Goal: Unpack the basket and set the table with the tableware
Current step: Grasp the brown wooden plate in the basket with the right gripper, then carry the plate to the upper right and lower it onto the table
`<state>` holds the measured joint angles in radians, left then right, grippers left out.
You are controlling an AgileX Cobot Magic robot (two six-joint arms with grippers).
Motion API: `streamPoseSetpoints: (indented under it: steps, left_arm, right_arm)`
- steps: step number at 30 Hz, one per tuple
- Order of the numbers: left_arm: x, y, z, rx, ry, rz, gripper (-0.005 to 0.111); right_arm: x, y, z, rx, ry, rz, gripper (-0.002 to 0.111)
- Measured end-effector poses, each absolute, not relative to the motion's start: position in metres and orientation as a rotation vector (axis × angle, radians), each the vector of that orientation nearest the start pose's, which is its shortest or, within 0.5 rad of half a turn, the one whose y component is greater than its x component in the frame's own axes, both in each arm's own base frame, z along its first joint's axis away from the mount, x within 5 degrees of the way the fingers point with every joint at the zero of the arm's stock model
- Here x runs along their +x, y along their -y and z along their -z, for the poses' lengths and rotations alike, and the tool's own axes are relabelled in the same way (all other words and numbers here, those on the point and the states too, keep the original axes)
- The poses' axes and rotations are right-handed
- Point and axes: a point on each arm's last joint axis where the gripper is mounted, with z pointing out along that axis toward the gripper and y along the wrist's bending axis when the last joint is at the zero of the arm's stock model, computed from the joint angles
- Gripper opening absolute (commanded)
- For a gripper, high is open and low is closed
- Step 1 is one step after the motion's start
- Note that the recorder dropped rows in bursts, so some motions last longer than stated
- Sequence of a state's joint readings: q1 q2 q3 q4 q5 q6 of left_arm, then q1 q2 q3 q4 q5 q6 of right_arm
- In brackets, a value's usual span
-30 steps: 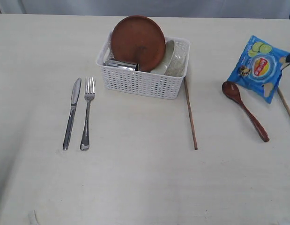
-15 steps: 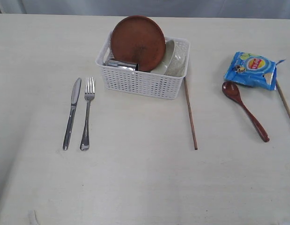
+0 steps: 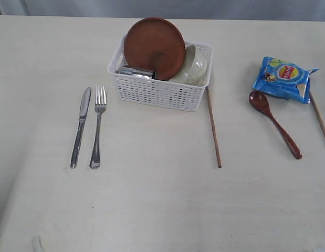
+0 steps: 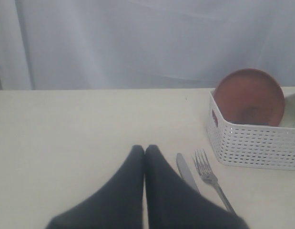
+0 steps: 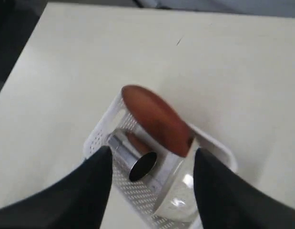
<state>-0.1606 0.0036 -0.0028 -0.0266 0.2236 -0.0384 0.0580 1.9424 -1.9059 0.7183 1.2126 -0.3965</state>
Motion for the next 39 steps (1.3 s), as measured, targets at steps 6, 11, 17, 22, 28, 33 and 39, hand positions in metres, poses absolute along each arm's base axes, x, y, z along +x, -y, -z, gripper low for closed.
streamPoseSetpoints:
  steps: [6,11,17,22,28,33,39]
  left_arm:
    - [0.055,0.009,-0.194,0.087,-1.709,0.172,0.0]
    - [0.055,0.009,-0.194,0.087,-1.709,0.172,0.0]
    - [0.055,0.009,-0.194,0.087,-1.709,0.172,0.0]
    - [0.055,0.009,-0.194,0.087,-1.709,0.172,0.0]
    - [0.055,0.009,-0.194,0.087,-1.709,0.172,0.0]
    - [0.055,0.009,-0.194,0.087,-1.709,0.172,0.0]
    - [0.055,0.009,-0.194,0.087,-1.709,0.172,0.0]
  right_arm:
    - [0.428,-0.164,-0.296,-0.685,-2.526,-0.758,0.058]
    - [0.454,-0.205,-0.255,-0.848,-2.519,-0.683,0.067]
    - [0.478,-0.209,-0.237,-0.872,-2.478,-0.586,0.067]
    - [0.485,-0.21,-0.209,-0.964,-2.49,-0.541,0.019]
    - [0.488,-0.208,-0.218,-1.071,-2.391,-0.443,0.0]
    - [0.486,-0.202,-0.257,-1.057,-2.289,-0.34,0.0]
    - [0.471,-0.187,-0.32,-1.054,-2.168,-0.169,0.0]
